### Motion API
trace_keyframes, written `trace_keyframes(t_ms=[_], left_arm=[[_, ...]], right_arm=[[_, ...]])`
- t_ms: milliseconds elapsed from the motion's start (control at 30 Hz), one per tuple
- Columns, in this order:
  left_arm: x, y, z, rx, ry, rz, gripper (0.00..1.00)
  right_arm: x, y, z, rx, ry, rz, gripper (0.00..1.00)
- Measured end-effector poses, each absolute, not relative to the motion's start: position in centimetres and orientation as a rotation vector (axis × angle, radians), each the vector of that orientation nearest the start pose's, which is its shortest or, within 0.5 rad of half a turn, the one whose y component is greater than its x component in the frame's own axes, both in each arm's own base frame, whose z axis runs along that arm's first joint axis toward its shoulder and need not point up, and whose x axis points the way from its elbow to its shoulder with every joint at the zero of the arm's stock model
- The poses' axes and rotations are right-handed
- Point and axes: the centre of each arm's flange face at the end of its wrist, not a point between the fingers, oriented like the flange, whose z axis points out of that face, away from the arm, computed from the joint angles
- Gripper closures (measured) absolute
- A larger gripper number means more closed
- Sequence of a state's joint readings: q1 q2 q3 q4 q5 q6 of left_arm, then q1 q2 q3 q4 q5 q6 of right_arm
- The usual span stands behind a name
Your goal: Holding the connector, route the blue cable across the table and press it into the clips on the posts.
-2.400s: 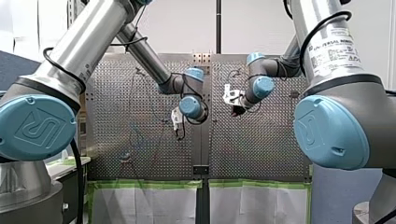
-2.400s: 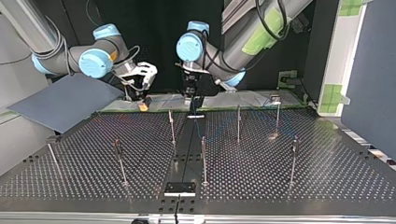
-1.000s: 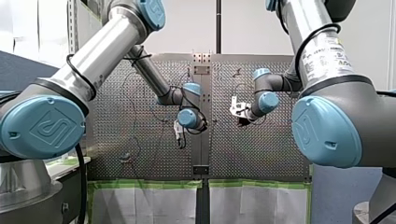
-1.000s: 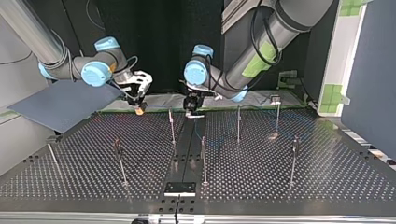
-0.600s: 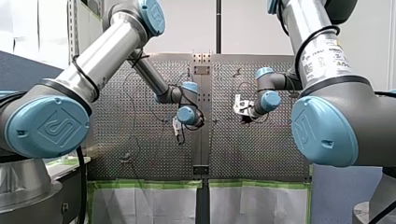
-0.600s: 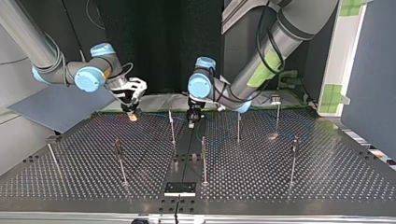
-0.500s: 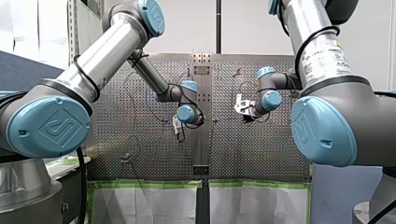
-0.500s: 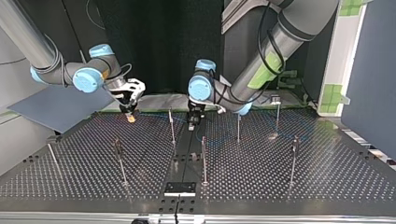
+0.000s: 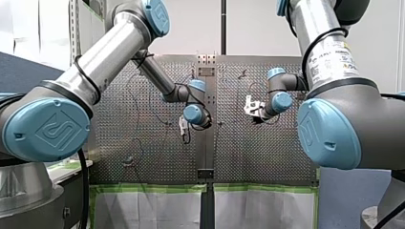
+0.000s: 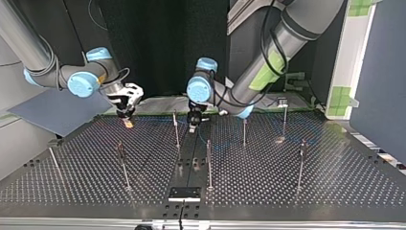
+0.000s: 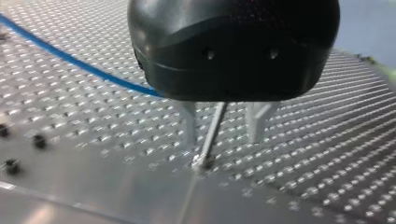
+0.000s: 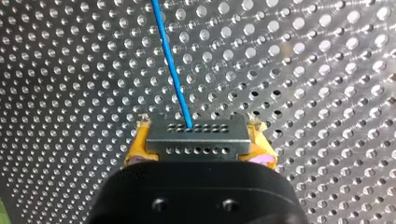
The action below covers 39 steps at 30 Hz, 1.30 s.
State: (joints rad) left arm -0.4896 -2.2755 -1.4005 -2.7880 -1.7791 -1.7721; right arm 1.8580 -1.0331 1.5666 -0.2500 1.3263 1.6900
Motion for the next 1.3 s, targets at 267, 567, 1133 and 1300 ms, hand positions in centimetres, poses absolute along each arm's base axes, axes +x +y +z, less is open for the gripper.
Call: trace_keyframes(t_ms=[267,567,1133,1300], left_arm=[[54.2,-42.9,17.1,0.158,1.802,-0.255,0.0],[50.4,-44.5,20.6,0.183,1.818,-0.209,0.0],[42.3,-47.4,23.2,0.168,1.827,-0.192,0.0],[41.3,-49.9,23.9,0.118,1.773,-0.245,0.0]], right_arm=[[31.8,-55.7,20.8,-2.45,1.738,-2.074,1.0],[30.5,-56.5,21.1,-2.446,1.77,-2.08,1.0],[30.2,-56.7,21.9,-2.463,1.728,-2.089,1.0],[30.1,-56.5,23.5,-2.447,1.708,-2.129,1.0]])
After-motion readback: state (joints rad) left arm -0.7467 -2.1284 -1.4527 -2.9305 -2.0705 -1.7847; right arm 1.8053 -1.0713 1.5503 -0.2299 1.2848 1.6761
